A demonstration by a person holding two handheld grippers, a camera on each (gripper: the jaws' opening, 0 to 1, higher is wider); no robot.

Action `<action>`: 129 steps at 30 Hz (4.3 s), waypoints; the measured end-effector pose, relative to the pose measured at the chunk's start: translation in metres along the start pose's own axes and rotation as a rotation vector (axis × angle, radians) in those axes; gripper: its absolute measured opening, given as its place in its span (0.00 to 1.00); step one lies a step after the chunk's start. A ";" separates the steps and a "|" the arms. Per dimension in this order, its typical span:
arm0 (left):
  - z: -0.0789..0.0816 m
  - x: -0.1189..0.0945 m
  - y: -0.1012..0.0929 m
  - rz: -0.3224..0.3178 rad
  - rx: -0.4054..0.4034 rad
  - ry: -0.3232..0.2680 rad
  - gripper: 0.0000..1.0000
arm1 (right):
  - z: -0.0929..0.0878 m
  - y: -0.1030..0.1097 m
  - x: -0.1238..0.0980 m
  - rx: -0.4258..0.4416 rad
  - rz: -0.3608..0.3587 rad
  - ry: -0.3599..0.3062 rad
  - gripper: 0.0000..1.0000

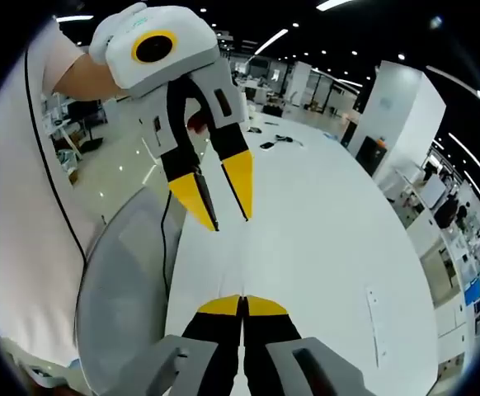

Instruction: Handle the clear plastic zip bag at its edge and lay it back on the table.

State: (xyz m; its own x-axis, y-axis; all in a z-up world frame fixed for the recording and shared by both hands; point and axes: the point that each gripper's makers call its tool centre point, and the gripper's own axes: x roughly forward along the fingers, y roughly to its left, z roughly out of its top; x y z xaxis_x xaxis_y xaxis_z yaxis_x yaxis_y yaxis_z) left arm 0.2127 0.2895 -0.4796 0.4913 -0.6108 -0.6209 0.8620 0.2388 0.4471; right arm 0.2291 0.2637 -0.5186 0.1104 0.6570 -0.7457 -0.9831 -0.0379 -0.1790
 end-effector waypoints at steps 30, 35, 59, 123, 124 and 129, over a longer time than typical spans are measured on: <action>-0.003 0.034 -0.012 -0.142 0.102 -0.023 0.07 | 0.003 -0.005 0.011 0.017 -0.029 0.049 0.00; -0.010 0.036 -0.010 -0.159 0.115 0.009 0.07 | 0.009 -0.011 0.012 0.012 -0.031 0.040 0.00; -0.011 0.033 -0.025 -0.224 0.043 0.024 0.00 | 0.003 -0.030 0.008 0.019 -0.098 0.059 0.00; -0.029 0.034 -0.073 -0.199 -0.013 0.016 0.00 | 0.007 -0.043 -0.013 0.079 -0.300 0.019 0.00; -0.029 0.034 -0.073 -0.195 -0.015 0.013 0.00 | 0.008 -0.043 -0.014 0.078 -0.299 0.019 0.00; -0.028 0.033 -0.070 -0.181 -0.018 0.008 0.00 | 0.007 -0.045 -0.014 0.067 -0.305 0.024 0.00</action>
State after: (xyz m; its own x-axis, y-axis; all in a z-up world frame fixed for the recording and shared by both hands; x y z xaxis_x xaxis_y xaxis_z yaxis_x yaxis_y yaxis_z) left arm 0.1719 0.2736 -0.5498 0.3289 -0.6388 -0.6955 0.9385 0.1392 0.3160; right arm 0.2703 0.2615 -0.4951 0.4042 0.6123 -0.6794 -0.9115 0.2079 -0.3549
